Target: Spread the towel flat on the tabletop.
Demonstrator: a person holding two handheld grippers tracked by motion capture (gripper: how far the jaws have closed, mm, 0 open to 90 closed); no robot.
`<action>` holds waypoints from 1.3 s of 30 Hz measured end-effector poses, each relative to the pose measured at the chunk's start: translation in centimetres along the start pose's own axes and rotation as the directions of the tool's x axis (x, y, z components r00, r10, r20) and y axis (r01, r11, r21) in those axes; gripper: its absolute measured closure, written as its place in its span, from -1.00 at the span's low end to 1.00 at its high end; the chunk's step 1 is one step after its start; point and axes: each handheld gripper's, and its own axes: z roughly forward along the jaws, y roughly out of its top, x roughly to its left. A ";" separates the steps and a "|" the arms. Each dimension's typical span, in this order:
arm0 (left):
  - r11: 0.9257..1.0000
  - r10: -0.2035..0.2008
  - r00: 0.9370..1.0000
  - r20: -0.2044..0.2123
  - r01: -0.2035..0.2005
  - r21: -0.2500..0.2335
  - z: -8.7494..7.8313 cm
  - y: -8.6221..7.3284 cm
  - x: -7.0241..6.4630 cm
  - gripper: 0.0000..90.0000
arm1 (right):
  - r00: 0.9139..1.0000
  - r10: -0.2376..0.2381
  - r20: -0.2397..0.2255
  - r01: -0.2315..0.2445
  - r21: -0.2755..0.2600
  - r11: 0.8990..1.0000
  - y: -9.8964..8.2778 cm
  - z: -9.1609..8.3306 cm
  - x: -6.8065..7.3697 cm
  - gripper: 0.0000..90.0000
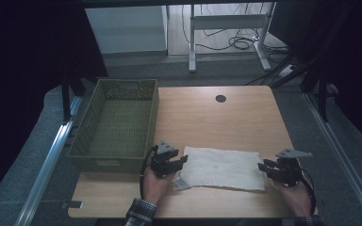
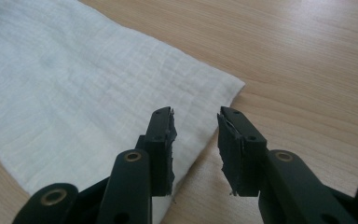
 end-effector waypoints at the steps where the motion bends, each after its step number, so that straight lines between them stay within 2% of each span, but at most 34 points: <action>1: 1.000 0.002 1.000 -0.005 -0.001 0.007 0.4 -0.1 0.0 0.18 | 1.000 0.003 -0.002 -0.003 0.001 1.000 0.0 0.2 0.0 0.45; 8: 0.999 -0.013 1.000 -0.020 0.013 0.039 1.9 -0.6 0.5 0.38 | 1.000 0.024 -0.019 -0.023 0.032 0.999 -0.4 1.6 0.0 0.47; 11: 0.999 -0.002 1.000 -0.026 0.003 0.044 2.1 -0.6 0.4 0.61 | 1.000 0.020 -0.023 -0.019 0.044 0.999 -0.6 1.9 0.1 0.67; 15: 0.998 0.012 1.000 -0.009 -0.012 0.058 2.2 -0.6 0.2 0.91 | 0.999 0.024 -0.044 -0.022 0.037 0.999 -0.6 1.7 0.2 0.91; 20: 0.999 0.001 1.000 0.008 -0.001 0.042 1.8 -0.5 -0.1 0.99 | 0.998 0.028 -0.057 -0.026 0.033 0.999 -0.5 1.3 0.4 0.95; 25: 1.000 -0.005 0.999 0.033 0.006 -0.016 0.2 1.0 -0.3 0.99 | 0.997 0.019 -0.070 -0.019 -0.010 1.000 0.5 -0.3 0.8 0.95; 28: 0.999 0.000 1.000 0.019 0.001 -0.033 -0.1 2.3 -0.1 0.99 | 0.998 0.009 -0.064 -0.011 -0.035 0.999 1.7 -0.9 0.7 0.94; 32: 1.000 -0.006 0.999 -0.033 0.006 -0.002 1.5 3.1 0.8 0.98 | 0.999 0.014 -0.045 -0.015 -0.019 1.000 2.8 0.2 -0.2 0.94; 34: 0.999 -0.034 0.999 -0.034 0.035 0.026 2.7 2.8 1.5 0.95 | 0.999 0.027 -0.045 -0.027 0.005 1.000 2.7 1.2 -0.6 0.94; 36: 0.998 -0.029 0.998 -0.061 0.032 0.046 3.3 2.4 1.8 0.64 | 0.998 0.046 -0.049 -0.044 0.035 0.998 2.0 2.2 -0.8 0.93; 39: 0.998 -0.045 0.998 -0.050 0.047 0.031 2.8 2.0 1.8 0.39 | 0.997 0.058 -0.049 -0.056 0.030 0.998 1.2 2.1 -0.9 0.83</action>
